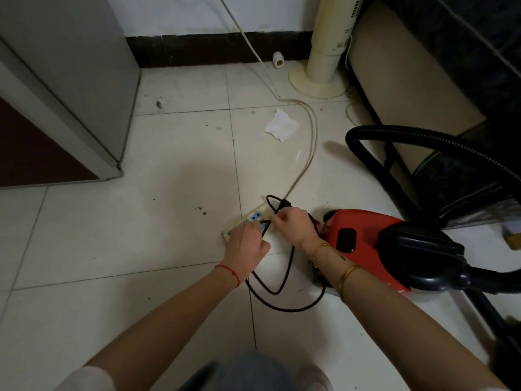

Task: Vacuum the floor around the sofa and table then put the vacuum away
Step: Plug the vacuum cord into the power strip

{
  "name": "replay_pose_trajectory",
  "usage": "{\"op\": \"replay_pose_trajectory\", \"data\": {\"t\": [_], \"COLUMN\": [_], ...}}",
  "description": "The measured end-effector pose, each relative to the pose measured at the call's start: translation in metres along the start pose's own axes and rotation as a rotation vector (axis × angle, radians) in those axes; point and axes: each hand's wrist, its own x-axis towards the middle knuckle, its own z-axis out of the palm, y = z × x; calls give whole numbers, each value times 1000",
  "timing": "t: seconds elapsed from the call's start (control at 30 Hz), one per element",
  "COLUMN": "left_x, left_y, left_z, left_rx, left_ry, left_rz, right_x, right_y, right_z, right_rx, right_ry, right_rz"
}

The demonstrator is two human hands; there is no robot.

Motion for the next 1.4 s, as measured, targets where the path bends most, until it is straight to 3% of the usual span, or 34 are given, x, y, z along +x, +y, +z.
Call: {"op": "replay_pose_trajectory", "data": {"t": [0.2, 0.5, 0.9, 1.0, 1.13, 1.27, 1.4], "left_x": [-23, -20, 32, 25, -1, -22, -27], "left_y": [-18, -59, -45, -37, -27, -41, -75], "left_z": [-1, 16, 46, 46, 35, 22, 24], "left_rx": [-140, -27, 9, -158, -367, -396, -337], "left_ry": [-7, 107, -52, 29, 86, 119, 294], "left_rz": [76, -118, -148, -133, 11, 117, -66], "right_x": [0, 2, 23, 24, 21, 18, 15], "right_y": [-23, -19, 1, 1, -6, -18, -27], "right_z": [23, 38, 50, 54, 58, 57, 52], "right_rx": [254, -44, -28, -37, 29, 101, 71], "right_ry": [-65, -52, -26, -60, -68, -107, -128], "right_rz": [126, 66, 42, 60, 152, 197, 96]}}
